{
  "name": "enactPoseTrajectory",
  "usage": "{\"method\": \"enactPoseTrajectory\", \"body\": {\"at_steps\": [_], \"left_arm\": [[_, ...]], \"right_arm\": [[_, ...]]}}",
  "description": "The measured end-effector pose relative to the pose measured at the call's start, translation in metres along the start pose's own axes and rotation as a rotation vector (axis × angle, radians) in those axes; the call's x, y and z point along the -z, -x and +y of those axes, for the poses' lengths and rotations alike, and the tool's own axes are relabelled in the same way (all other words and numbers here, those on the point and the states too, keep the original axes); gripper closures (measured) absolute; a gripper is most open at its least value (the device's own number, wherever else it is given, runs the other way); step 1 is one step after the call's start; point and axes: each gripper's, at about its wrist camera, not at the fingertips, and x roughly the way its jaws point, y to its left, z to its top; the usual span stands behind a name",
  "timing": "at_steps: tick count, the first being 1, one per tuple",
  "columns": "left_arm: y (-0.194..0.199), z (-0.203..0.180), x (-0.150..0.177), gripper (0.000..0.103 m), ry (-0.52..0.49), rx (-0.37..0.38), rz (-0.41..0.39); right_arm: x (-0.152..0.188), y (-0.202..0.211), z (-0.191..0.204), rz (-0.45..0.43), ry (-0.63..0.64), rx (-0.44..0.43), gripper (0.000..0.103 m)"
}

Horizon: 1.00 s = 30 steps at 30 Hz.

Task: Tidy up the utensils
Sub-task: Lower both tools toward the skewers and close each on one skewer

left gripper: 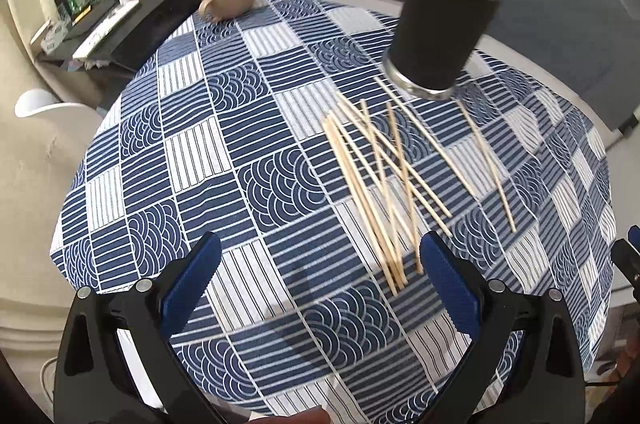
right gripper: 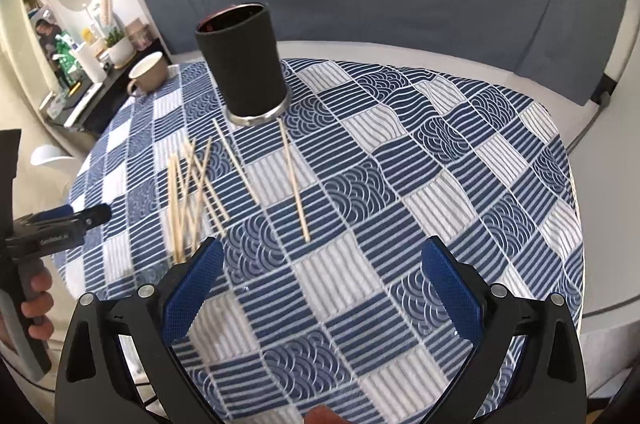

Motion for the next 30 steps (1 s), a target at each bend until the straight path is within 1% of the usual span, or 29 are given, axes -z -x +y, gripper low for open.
{"method": "enactPoseTrajectory", "body": {"at_steps": [3,6,11,15,20,30], "left_arm": [[-0.015,0.003,-0.01,0.006,-0.003,-0.001,0.03],[-0.039,0.005,-0.021,0.006,-0.021,-0.008,0.076],[-0.073,0.008,-0.036,0.006,-0.012,-0.002,0.136],[-0.102,0.011,-0.041,0.006,0.014,0.018,0.197],[-0.125,0.015,-0.047,0.006,0.013,-0.008,0.221],[-0.136,0.018,-0.051,0.005,0.052,-0.017,0.229]], "right_arm": [[-0.017,-0.021,0.003,0.025,-0.015,0.004,0.008],[-0.031,-0.04,0.009,0.031,-0.013,0.034,0.008],[-0.047,-0.077,0.017,0.069,0.026,0.044,0.008],[-0.058,-0.117,0.023,0.127,0.057,0.077,0.008],[-0.067,-0.157,0.03,0.184,0.076,0.102,0.008],[-0.077,-0.194,0.041,0.219,0.128,0.103,0.008]]}}
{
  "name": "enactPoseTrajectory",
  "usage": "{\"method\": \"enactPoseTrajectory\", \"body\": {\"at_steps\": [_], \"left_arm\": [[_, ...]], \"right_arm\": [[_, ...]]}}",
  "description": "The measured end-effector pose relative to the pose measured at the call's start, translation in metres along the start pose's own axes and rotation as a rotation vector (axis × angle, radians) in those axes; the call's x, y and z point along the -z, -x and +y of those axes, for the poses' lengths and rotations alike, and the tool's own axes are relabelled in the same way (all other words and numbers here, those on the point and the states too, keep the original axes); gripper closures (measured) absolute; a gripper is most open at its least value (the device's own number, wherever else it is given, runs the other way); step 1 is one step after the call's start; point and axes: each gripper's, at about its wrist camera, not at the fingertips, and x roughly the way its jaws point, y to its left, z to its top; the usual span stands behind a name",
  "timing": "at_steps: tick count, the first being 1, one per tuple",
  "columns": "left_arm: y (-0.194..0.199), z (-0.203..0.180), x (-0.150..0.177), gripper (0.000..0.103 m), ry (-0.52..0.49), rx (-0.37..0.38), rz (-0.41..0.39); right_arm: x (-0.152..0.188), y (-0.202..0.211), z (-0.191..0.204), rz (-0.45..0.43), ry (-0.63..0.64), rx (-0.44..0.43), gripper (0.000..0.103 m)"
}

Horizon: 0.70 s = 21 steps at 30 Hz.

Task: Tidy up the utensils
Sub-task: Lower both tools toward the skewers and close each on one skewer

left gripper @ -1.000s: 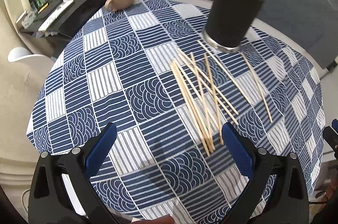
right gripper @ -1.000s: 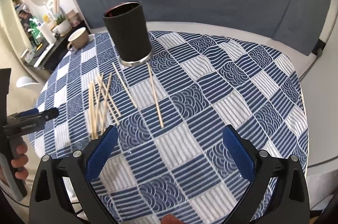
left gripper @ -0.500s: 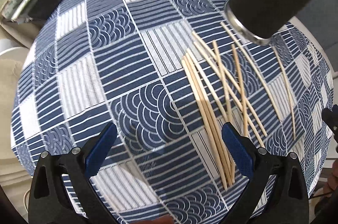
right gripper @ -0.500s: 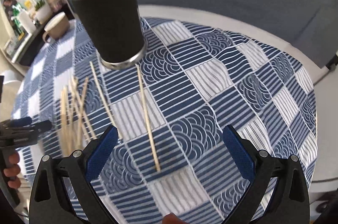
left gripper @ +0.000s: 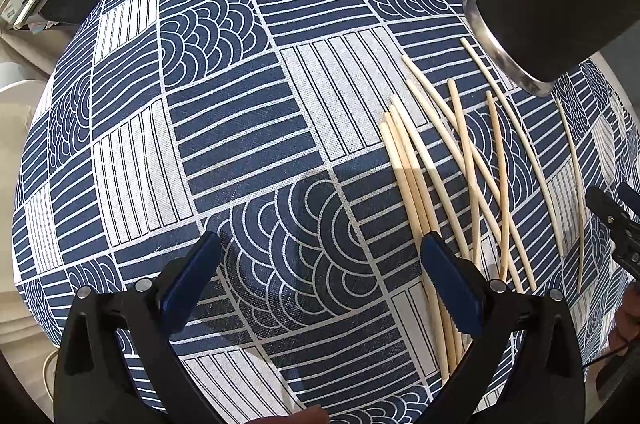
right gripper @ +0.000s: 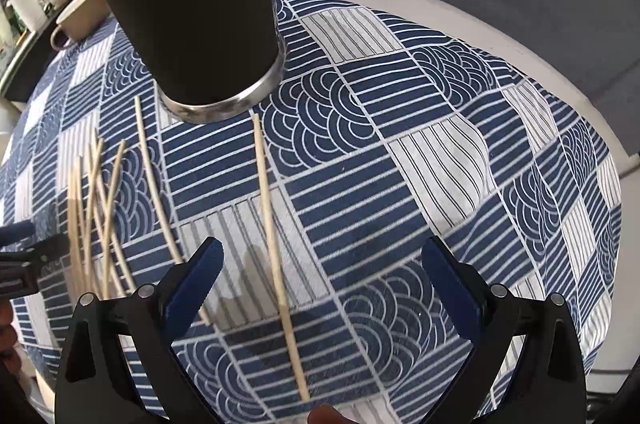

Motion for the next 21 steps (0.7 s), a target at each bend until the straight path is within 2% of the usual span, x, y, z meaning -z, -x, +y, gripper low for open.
{"method": "enactPoseTrajectory", "body": {"at_steps": [5,6,10,12,21], "left_arm": [[-0.009,0.003,-0.006,0.004,0.069,-0.018,0.026],[-0.013,0.002,-0.004,0.004,0.094,-0.041,0.042],[-0.016,0.003,-0.001,0.004,0.166,-0.075,0.06],[-0.018,0.004,0.0,0.004,0.18,-0.077,0.053],[-0.018,0.007,0.01,0.004,0.202,-0.085,0.036]], "right_arm": [[-0.005,-0.017,-0.001,0.033,0.022,0.004,0.008],[-0.005,-0.02,0.0,0.038,0.028,0.007,0.008],[-0.009,-0.027,-0.005,0.05,0.011,-0.028,0.008],[-0.01,-0.031,-0.011,0.071,-0.022,-0.061,0.006],[-0.014,-0.034,-0.017,0.069,0.005,-0.063,0.006]]}}
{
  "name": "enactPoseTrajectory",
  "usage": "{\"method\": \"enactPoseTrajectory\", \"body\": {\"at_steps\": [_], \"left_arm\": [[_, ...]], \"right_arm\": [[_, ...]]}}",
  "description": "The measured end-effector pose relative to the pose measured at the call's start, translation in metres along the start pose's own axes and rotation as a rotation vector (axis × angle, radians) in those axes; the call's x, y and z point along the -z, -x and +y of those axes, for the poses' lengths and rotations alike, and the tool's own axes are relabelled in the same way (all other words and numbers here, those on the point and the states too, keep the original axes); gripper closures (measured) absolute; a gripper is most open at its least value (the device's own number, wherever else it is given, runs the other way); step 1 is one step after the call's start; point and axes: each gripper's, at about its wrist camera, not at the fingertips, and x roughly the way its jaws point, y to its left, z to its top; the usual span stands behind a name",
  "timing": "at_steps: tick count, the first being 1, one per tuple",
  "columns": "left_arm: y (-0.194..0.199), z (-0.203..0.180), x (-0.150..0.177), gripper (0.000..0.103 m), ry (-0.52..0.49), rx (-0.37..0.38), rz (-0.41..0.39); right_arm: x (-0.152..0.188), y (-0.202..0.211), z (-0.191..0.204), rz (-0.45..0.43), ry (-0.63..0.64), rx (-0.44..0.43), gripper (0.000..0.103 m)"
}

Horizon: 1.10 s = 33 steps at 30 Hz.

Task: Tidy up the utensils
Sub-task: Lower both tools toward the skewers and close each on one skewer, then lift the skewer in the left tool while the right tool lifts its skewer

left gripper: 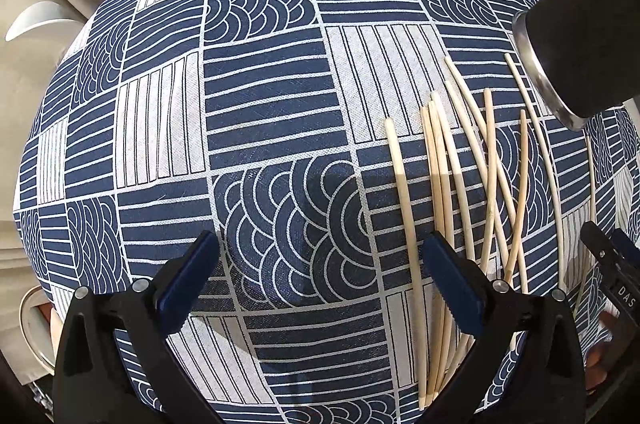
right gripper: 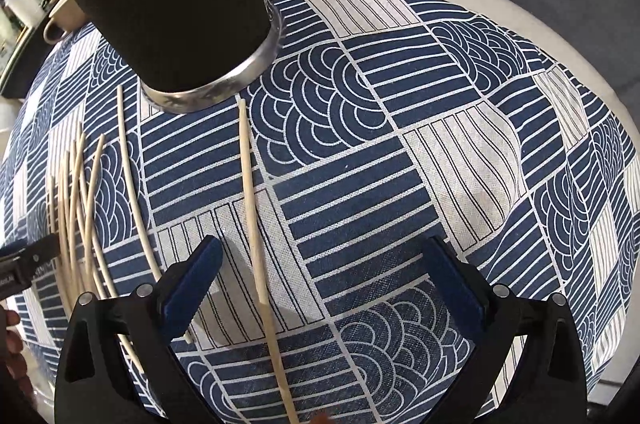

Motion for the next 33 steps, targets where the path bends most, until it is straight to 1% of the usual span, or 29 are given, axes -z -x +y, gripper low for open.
{"method": "enactPoseTrajectory", "body": {"at_steps": [1,5,7,8,9,10,11,12,13,14,15,16,17,18,20,22,27,29,33], "left_arm": [[0.003,-0.001,0.005,0.004,0.002,-0.002,0.003],[0.003,0.0,-0.001,0.004,0.007,0.001,0.029],[0.001,-0.002,-0.005,0.005,0.004,0.001,0.031],[0.002,-0.002,-0.006,0.006,0.002,0.001,0.033],[0.002,-0.001,-0.007,0.008,0.001,0.002,0.033],[0.005,-0.001,-0.007,0.014,0.0,0.002,0.032],[0.008,-0.002,-0.006,0.023,-0.003,0.002,0.029],[0.012,-0.004,-0.005,0.029,-0.015,0.005,0.025],[0.015,-0.005,-0.004,0.042,-0.025,0.007,0.022],[0.018,-0.008,-0.003,0.056,-0.048,0.012,0.022],[0.02,-0.01,-0.003,0.064,-0.066,0.018,0.025],[0.021,-0.012,-0.003,0.083,-0.078,0.024,0.031],[0.021,-0.013,-0.002,0.095,-0.087,0.039,0.045],[0.021,-0.013,-0.002,0.096,-0.095,0.044,0.054],[0.022,-0.014,-0.001,0.098,-0.104,0.055,0.06],[0.023,-0.012,-0.001,0.098,-0.097,0.08,0.077],[0.026,-0.005,0.005,0.098,-0.106,0.102,0.094],[0.031,-0.002,0.01,0.098,-0.108,0.103,0.086],[0.048,-0.001,0.018,0.098,-0.136,0.091,0.041]], "right_arm": [[-0.002,-0.001,-0.001,0.014,0.002,-0.001,0.006],[-0.009,-0.002,0.001,0.087,-0.029,0.005,0.007],[-0.012,-0.003,0.001,0.099,-0.023,0.006,0.007],[-0.012,-0.003,0.001,0.101,-0.015,0.005,0.009],[-0.016,-0.003,0.0,0.101,-0.01,0.005,0.014],[-0.016,-0.001,-0.001,0.096,-0.002,0.002,0.019],[-0.017,0.002,0.0,0.088,0.006,0.0,0.034],[-0.014,0.007,0.0,0.083,0.013,-0.003,0.055],[-0.012,0.012,-0.002,0.079,0.019,-0.007,0.066],[-0.011,0.015,-0.003,0.077,0.021,-0.007,0.084],[-0.01,0.016,-0.003,0.076,0.02,-0.008,0.091],[-0.009,0.017,-0.004,0.071,0.02,-0.011,0.094],[-0.008,0.018,-0.007,0.067,0.024,-0.01,0.096],[-0.007,0.019,-0.009,0.068,0.023,-0.012,0.098],[-0.005,0.02,-0.015,0.076,0.003,-0.028,0.098],[0.01,0.023,-0.024,0.077,-0.015,-0.044,0.098],[0.034,0.036,-0.043,0.07,-0.044,-0.06,0.098],[0.041,0.041,-0.048,0.062,-0.062,-0.065,0.098],[0.062,0.061,-0.064,0.035,-0.109,-0.077,0.098]]}}
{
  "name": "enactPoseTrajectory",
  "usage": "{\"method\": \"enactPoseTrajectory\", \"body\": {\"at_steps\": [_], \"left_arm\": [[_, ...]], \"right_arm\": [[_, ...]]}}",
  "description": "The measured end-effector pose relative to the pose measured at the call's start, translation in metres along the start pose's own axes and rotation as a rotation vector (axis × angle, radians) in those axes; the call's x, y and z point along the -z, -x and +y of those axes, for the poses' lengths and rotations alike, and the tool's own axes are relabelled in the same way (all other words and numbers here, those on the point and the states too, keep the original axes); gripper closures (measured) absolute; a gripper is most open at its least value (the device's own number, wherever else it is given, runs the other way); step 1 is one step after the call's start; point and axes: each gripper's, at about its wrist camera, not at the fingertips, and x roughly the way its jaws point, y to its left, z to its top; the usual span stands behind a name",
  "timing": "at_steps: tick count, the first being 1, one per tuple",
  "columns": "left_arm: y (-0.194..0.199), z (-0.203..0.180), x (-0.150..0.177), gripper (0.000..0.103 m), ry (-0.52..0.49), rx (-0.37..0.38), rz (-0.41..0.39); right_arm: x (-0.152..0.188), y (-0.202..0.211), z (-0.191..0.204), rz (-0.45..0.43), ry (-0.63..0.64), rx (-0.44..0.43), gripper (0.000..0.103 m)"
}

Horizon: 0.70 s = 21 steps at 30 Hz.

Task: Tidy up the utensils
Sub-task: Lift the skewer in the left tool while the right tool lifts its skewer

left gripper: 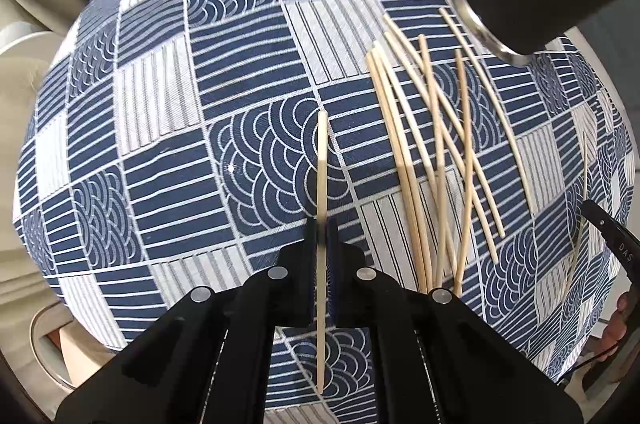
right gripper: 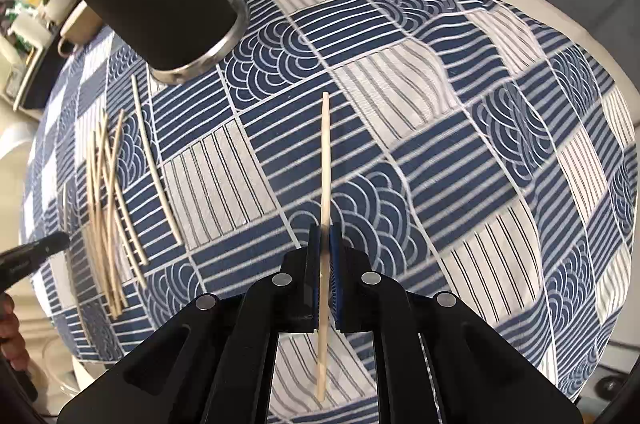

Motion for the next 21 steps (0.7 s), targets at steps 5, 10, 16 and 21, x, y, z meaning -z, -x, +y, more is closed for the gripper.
{"method": "enactPoseTrajectory", "body": {"at_steps": [5,10,16,21], "left_arm": [[0.028,-0.003,0.014,0.098,-0.04,-0.035,-0.069],[0.054,-0.015,0.027,0.098,-0.06,-0.047,-0.133],[0.074,-0.032,0.033,0.098,-0.092,-0.051,-0.228],[0.106,-0.049,0.03,0.098,-0.103,-0.057,-0.322]], "right_arm": [[0.019,0.018,0.003,-0.048,0.005,-0.019,0.098],[0.009,0.043,0.017,-0.126,0.037,-0.035,0.098],[0.003,0.085,0.02,-0.258,0.037,-0.066,0.098],[0.0,0.127,0.025,-0.384,0.016,-0.106,0.098]]}}
